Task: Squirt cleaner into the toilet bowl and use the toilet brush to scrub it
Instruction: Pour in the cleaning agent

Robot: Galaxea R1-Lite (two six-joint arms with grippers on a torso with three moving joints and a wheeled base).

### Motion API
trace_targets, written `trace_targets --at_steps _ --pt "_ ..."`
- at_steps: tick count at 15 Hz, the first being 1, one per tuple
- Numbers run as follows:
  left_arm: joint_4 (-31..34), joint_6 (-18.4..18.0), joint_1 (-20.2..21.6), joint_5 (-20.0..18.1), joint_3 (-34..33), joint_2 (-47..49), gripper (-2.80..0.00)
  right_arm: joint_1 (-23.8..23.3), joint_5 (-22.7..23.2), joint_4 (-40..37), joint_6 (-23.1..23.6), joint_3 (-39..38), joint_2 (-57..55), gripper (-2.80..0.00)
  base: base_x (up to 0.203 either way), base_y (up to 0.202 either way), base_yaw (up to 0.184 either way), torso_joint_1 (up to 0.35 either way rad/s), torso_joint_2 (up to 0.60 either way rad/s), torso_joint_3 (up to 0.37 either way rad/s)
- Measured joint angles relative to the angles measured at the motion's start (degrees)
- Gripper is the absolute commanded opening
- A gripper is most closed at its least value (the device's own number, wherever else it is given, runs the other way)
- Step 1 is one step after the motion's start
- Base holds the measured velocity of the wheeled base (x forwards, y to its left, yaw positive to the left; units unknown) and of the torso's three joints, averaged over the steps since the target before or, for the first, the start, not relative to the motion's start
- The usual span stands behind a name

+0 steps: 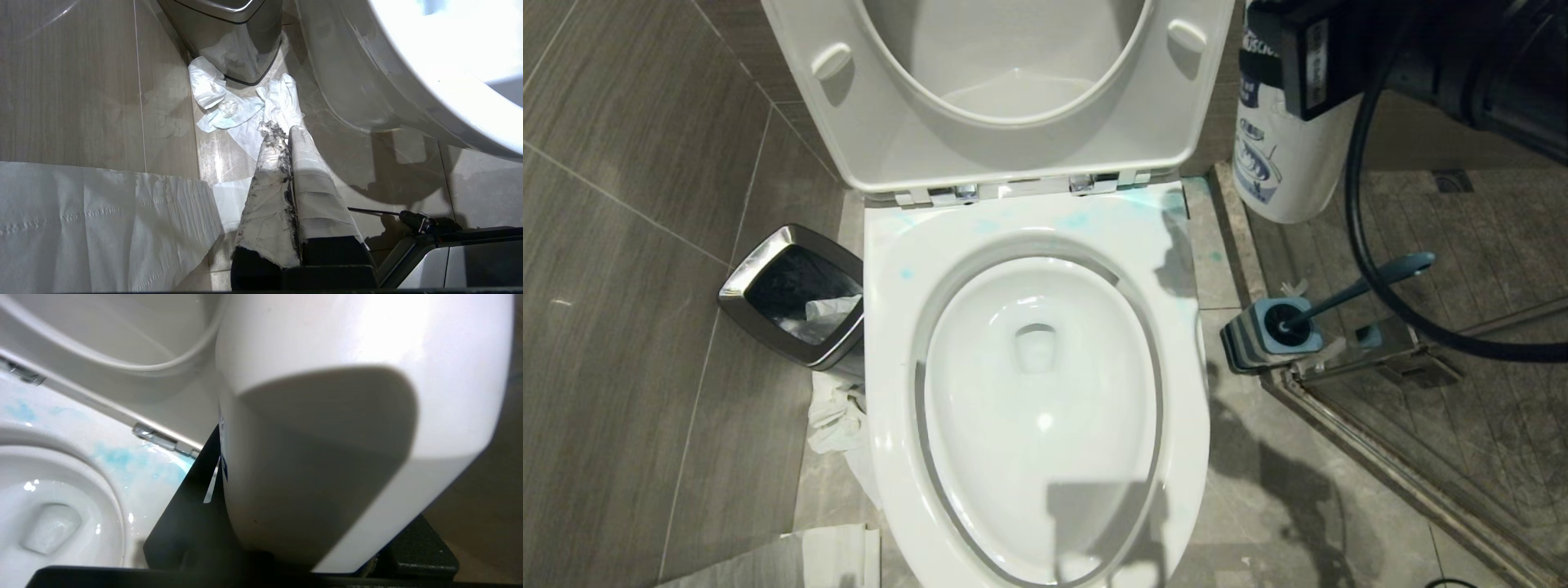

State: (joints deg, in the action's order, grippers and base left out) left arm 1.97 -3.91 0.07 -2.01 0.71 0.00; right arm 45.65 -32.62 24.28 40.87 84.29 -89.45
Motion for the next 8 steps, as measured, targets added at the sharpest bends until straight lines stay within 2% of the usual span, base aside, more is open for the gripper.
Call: trace_targets --at_steps 4,8 --pt "0.0 -0.07 0.0 0.0 0.0 0.0 -2.8 3.45 -0.7 -0.2 8.13 1.16 -3.48 -2.8 0.0 0.0 0.0 0.0 0.0 0.0" --pt "0.0 -0.11 0.0 0.01 0.0 0.0 -2.8 4.19 -0.89 -0.23 21.32 1.34 -4.48 -2.8 0.0 0.0 0.0 0.0 0.0 0.0"
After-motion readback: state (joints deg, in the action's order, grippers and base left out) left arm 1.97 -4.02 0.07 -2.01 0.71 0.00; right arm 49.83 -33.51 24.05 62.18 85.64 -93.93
